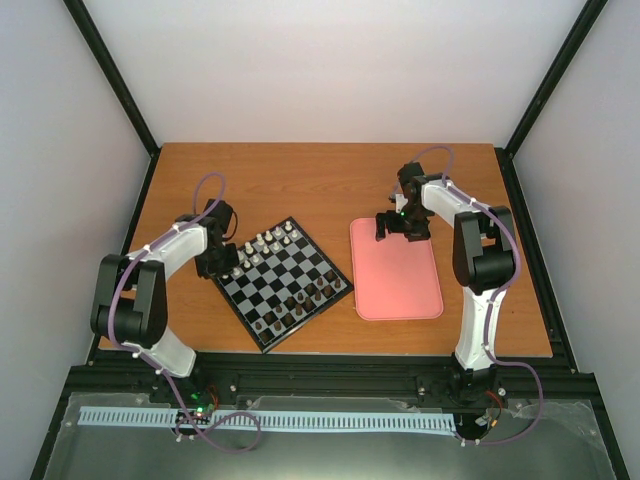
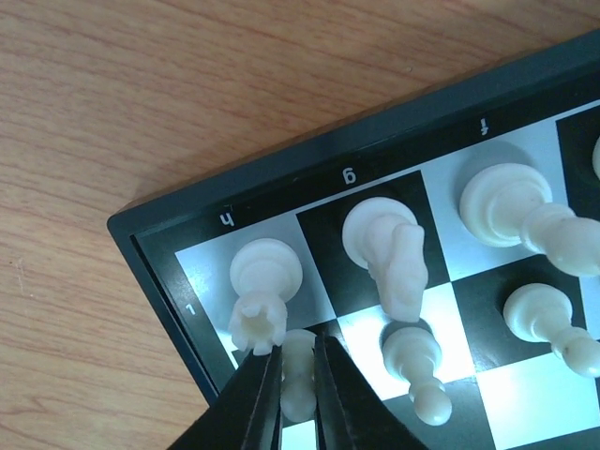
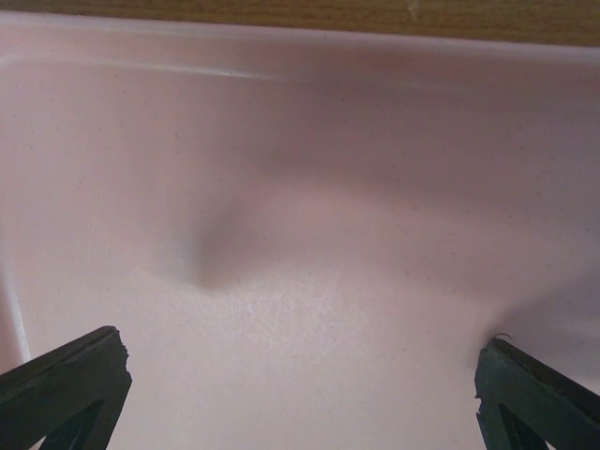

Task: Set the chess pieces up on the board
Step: Place the chess piece on the chessboard.

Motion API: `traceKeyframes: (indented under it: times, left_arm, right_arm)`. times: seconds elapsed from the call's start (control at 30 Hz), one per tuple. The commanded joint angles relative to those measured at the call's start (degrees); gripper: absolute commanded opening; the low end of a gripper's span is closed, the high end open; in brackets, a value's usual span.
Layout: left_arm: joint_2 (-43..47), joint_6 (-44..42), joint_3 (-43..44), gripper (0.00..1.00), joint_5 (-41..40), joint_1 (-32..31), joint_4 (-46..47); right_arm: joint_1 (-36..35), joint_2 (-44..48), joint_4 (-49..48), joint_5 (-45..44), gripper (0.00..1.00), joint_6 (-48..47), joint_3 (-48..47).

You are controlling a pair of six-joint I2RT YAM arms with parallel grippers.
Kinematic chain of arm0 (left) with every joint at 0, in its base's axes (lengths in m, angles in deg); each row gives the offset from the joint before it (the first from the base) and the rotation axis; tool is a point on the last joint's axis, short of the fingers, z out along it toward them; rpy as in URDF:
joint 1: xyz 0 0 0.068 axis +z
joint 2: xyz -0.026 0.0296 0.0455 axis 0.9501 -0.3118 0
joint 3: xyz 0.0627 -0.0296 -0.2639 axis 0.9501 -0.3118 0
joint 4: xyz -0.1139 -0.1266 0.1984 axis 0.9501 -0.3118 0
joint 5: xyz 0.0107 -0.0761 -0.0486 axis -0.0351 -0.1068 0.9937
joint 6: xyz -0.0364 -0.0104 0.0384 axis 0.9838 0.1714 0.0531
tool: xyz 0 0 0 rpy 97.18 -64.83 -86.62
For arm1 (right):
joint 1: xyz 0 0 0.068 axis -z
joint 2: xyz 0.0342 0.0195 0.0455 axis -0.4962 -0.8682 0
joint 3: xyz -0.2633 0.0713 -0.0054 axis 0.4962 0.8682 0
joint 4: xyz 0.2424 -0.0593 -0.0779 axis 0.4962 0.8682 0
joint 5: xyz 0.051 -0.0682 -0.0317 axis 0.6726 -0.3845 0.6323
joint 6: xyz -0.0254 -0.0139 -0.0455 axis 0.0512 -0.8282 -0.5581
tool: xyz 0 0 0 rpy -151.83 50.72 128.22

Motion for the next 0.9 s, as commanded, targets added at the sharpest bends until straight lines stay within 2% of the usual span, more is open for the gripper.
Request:
traceKeyframes:
  times: [0.0, 0.33, 0.67, 0.87]
  left_arm:
    - [0.92, -0.89, -1.36, 0.13, 1.21, 0.56, 0.60]
    - [1.87, -0.90, -2.46, 0.17, 1.67, 0.56, 0.66]
    - [3.80, -1.16, -2.29, 0.29, 0.65, 0.56, -0.32]
    - [5.49, -1.04, -1.09, 0.33, 0.45, 0.56, -1.66]
  right_arm:
    - [-0.22, -1.37, 0.31, -0.09, 1.00, -0.39, -0.03]
    - [-0.38, -1.15, 0.14, -0.01, 1.00, -0.30, 0.24]
    - [-0.46, -0.71, 0.03, 0.16, 1.00, -0.38, 0.48]
    - [-0.71, -0.12, 0.04, 0.12, 1.00, -0.35, 0.68]
